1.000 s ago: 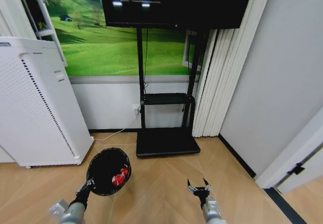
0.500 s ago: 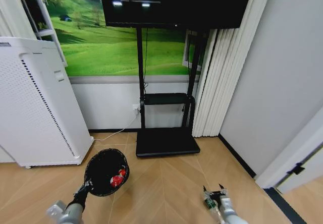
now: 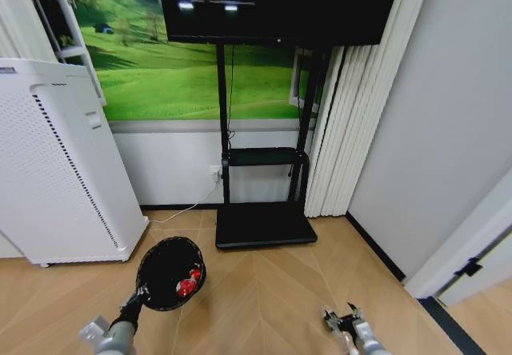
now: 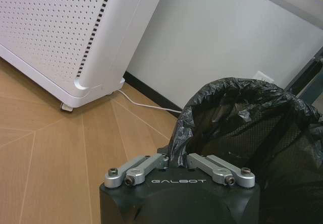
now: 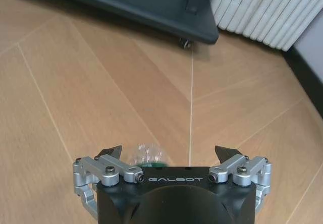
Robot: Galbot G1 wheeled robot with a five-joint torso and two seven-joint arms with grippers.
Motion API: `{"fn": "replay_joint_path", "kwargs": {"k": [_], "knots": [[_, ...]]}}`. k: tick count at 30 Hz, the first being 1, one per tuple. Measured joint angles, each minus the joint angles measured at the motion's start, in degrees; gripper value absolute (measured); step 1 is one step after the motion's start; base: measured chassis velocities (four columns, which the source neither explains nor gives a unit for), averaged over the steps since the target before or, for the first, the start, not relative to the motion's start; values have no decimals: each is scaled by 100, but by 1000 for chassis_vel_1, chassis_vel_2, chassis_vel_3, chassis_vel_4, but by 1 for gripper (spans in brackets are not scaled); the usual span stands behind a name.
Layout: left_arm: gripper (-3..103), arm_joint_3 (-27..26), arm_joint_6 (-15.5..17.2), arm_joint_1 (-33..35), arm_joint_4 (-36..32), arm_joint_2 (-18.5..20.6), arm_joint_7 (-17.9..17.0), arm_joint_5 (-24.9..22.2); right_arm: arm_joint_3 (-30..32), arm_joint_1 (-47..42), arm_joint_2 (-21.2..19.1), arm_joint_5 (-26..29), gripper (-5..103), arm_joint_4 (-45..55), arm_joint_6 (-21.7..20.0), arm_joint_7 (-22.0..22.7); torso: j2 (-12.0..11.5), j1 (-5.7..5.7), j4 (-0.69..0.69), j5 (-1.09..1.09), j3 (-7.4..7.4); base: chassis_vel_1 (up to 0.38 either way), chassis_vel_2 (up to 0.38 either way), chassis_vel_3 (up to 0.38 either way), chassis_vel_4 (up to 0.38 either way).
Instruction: Pick up the trash bin and place the garbage on the floor into it.
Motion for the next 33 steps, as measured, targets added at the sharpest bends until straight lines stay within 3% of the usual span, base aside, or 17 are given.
{"fn": "replay_joint_path", "kwargs": {"k": [7,29,33], "knots": [[3,29,-3,-51,92,30,23,136,-59,93,-50,-81,103,-410,71,-113,0,0,-1,0,0,0,0,0,0],[3,89,-10,-188,178,122,25,183,-392,710,146,-221,95,-1706,124,-205,0,0,-2,0,0,0,0,0,0],[3,87,-11,-191,181,124,26,180,-404,803,147,-226,89,-1836,93,-297,1,0,-1,-5,-1,0,0,0,0]]}}
